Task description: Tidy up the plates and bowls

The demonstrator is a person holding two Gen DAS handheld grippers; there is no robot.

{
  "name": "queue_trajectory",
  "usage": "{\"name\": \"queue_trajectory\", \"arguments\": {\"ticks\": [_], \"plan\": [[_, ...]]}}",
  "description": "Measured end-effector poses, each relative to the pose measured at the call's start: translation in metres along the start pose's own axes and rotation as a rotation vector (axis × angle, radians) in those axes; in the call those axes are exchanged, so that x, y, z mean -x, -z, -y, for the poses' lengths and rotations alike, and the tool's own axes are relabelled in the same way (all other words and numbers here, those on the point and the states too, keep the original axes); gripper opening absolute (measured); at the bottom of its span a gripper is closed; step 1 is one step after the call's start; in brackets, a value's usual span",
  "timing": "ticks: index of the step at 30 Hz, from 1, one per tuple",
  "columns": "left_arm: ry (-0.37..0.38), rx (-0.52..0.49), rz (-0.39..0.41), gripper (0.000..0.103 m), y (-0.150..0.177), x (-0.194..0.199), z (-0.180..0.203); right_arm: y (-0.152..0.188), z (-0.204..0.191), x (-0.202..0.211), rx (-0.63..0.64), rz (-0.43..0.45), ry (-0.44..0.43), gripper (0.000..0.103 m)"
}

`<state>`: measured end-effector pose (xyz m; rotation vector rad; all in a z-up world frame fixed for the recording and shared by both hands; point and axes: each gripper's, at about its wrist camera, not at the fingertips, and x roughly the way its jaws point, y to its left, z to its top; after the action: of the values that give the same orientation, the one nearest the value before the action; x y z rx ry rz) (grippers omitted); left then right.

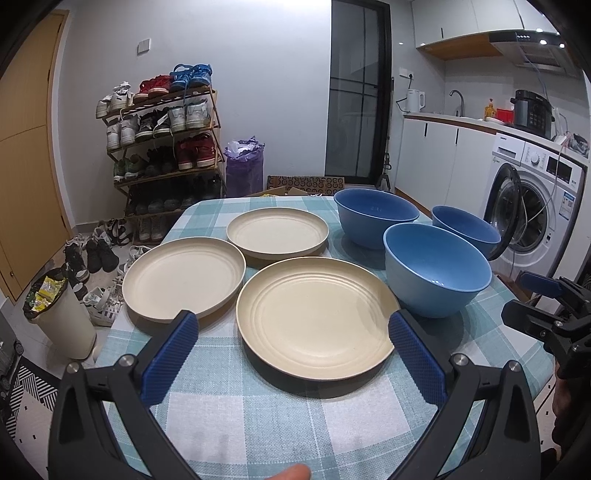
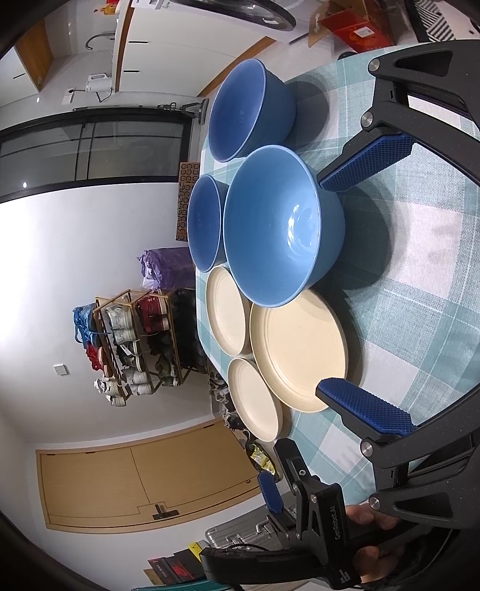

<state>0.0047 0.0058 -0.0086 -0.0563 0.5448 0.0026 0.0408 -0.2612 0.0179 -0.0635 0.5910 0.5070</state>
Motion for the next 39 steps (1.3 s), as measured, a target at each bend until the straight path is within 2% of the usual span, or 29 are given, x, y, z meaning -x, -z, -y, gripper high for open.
{"name": "queue_trajectory", "arguments": {"ticks": [25,39], "plan": [[-0.008,0.006,-0.014,0.103,0.001,-0.011,-0.008,-0.001,0.007,0.0,-0.001,0.037,0.024,0.103],[-0.055,0.037,-0.026,0.103,-0.006,-0.033,-0.021,-0.017,0.024,-0.015,-0.02,0.041,0.01,0.103]]}}
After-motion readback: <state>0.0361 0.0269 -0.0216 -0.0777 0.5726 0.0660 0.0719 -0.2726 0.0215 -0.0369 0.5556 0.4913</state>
